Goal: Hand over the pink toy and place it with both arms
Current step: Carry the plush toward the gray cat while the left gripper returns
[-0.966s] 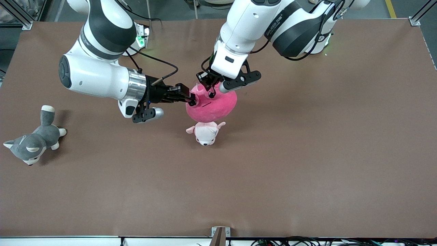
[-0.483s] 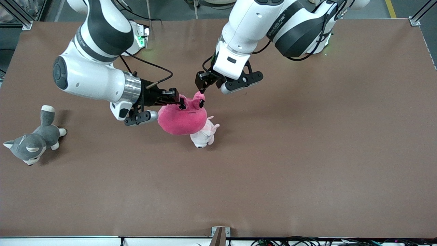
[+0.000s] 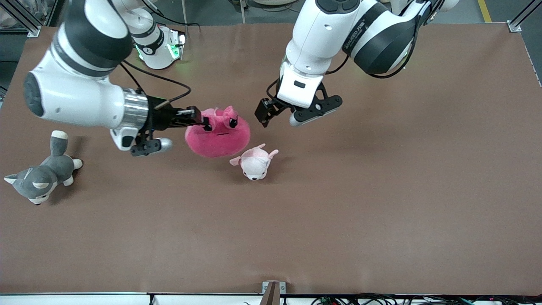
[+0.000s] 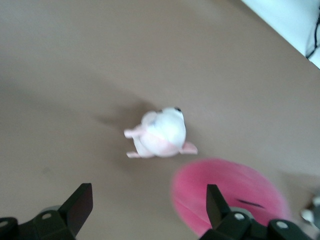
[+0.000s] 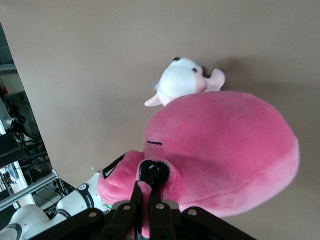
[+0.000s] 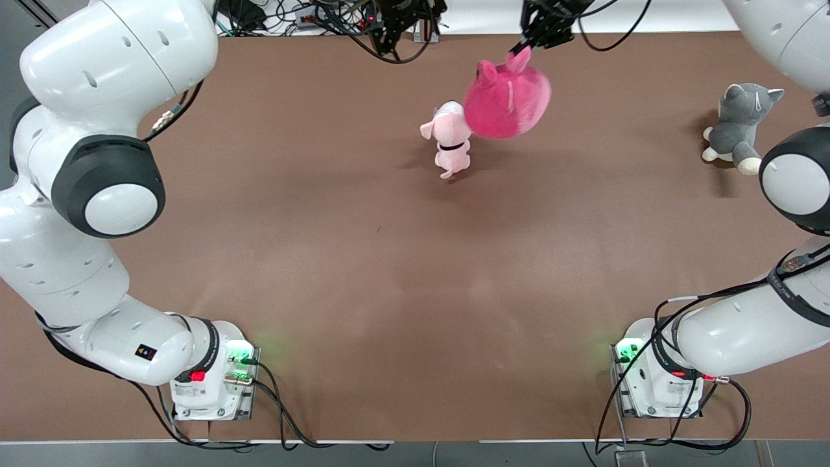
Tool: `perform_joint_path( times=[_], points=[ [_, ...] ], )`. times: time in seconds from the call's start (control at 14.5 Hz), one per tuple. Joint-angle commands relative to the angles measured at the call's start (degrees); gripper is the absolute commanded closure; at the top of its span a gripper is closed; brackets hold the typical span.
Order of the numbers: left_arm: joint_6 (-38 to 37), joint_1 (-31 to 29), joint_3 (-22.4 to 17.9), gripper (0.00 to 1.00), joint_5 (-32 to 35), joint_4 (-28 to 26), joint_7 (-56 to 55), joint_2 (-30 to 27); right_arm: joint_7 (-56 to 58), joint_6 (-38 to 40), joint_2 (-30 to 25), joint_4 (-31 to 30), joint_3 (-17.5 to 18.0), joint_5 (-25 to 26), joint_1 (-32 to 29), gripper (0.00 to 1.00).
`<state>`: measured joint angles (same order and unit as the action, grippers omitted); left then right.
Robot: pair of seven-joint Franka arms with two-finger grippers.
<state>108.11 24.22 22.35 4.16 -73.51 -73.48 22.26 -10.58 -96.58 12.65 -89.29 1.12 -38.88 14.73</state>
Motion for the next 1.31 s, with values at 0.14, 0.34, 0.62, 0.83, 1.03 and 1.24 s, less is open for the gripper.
perform_joint_path(
  times=[0.14, 0.34, 0.62, 0.83, 1.03, 1.24],
  points=[
    [-7.5, -7.6, 0.1, 0.0, 2.5, 0.1, 14.1, -3.3, 0.6, 1.8, 0.0, 2.3, 0.7, 6.8, -7.1, 1.0],
    [-11.5, -11.7, 0.1, 0.0, 2.5, 0.0, 18.5, -3.9, 1.3, 1.2, 0.1, 3.2, 0.7, 22.3, -7.2, 1.0],
    [-14.2, -15.4, 0.1, 0.0, 2.6, -0.1, 23.3, -4.8, 2.7, 0.7, 1.1, 2.8, 0.7, 29.5, -10.1, 1.0],
    [-14.6, -19.6, 0.2, 0.0, 2.4, -0.1, 32.9, -6.1, 7.7, 0.6, 4.3, 2.5, 0.8, 29.0, -13.5, 0.99],
    [-17.9, -22.9, 0.2, 0.0, 2.2, -0.1, 41.8, -7.5, 9.2, 0.8, 7.6, 2.1, 0.9, 24.0, -16.8, 0.99],
    [-22.1, -25.0, 0.2, 0.0, 2.0, -0.2, 44.0, -9.1, 11.4, 0.8, 10.5, 2.1, 0.9, 20.5, -19.2, 0.99]
  ],
)
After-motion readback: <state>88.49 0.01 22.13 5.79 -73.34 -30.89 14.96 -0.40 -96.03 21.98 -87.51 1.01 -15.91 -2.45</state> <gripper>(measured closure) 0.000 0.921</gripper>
